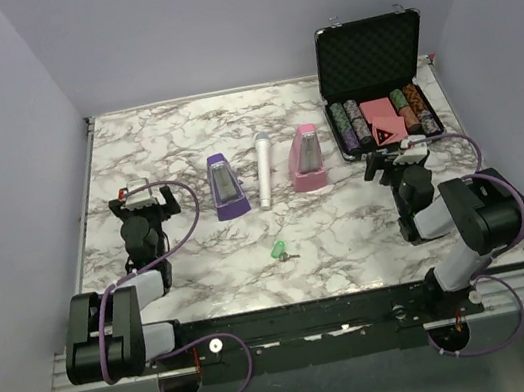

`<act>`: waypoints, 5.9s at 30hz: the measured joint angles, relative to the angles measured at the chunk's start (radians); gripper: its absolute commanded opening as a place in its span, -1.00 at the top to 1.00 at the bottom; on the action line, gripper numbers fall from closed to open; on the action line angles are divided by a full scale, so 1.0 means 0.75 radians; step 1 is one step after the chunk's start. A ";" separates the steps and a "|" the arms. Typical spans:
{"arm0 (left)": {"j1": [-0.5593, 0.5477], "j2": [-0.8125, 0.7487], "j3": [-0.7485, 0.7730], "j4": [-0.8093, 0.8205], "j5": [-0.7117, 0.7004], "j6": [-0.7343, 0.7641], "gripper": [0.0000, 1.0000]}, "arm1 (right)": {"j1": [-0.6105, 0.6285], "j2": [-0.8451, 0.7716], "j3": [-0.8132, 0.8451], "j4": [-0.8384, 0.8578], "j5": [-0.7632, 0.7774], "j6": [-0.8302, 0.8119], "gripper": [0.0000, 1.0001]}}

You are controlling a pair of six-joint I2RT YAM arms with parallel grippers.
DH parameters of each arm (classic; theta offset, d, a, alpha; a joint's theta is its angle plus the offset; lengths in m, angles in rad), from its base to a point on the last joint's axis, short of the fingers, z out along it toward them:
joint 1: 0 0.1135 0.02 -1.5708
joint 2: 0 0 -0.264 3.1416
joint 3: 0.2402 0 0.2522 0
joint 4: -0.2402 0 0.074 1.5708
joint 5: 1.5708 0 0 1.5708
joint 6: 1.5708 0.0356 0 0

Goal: Remove the keys from the keyring

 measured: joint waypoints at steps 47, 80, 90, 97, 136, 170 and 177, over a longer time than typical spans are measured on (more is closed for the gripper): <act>0.035 -0.784 0.656 -2.181 0.449 -0.670 -0.97 | 0.205 -0.828 0.813 -2.047 -0.477 0.909 -1.00; -1.033 0.172 0.797 -1.902 0.357 -0.268 -0.61 | 0.225 -0.907 0.816 -2.068 -0.896 0.959 -0.98; -1.033 0.249 0.813 -1.792 0.473 -0.229 -0.55 | 0.233 -0.906 0.818 -2.063 -0.918 0.959 -0.98; -1.031 0.298 0.813 -1.777 0.492 -0.200 -0.36 | 0.234 -0.907 0.818 -2.064 -0.919 0.959 -0.98; -1.028 0.352 0.880 -1.792 0.535 -0.159 -0.68 | 0.249 -0.942 0.818 -2.098 -0.920 0.970 -0.98; -1.163 0.481 0.928 -1.801 0.219 -0.253 -0.18 | 0.251 -0.963 0.772 -2.095 -0.919 1.005 -0.98; -1.170 0.485 0.902 -1.793 0.218 -0.265 0.21 | 0.251 -0.968 0.765 -2.088 -0.920 1.010 -0.98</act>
